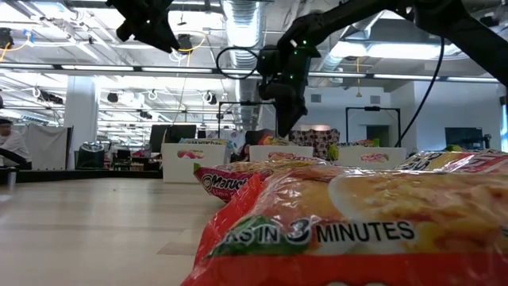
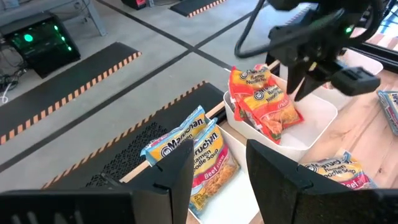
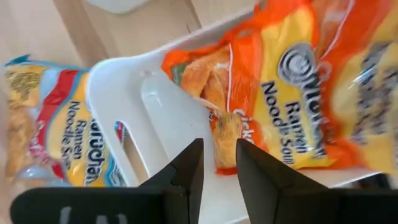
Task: Sort Maruchan noodles
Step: Put the green noodle pack into the right white bin
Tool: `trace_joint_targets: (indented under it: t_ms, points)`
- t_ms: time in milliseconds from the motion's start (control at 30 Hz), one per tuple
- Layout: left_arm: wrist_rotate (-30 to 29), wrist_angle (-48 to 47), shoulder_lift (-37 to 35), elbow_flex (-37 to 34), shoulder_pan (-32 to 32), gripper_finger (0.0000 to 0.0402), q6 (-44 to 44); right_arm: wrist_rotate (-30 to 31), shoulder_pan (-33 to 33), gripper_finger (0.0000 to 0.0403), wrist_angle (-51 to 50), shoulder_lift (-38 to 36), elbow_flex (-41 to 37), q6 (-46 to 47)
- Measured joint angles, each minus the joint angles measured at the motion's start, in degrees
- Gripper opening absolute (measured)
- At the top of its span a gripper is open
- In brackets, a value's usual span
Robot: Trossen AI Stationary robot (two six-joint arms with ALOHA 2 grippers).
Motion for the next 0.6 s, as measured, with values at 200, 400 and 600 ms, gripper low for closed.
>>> trace_joint_targets:
  t_ms: [200, 400, 600]
  points:
    - [0.33, -2.08, 0.0, 0.0, -0.01, 0.0137, -2.7, -3.03, -0.18, 0.0119, -6.65, 0.0, 2.11, -1.79]
    - [0.33, -5.05, -0.02, 0.0, 0.01, 0.0137, -4.81, -8.14, -0.94, 0.0119, -18.53, -0.04, 1.8, -0.44]
    - [0.32, -5.04, -0.02, -0.01, 0.01, 0.0137, -4.18, -9.51, 0.61, 0.0119, -23.92, -0.05, 1.39, 4.55]
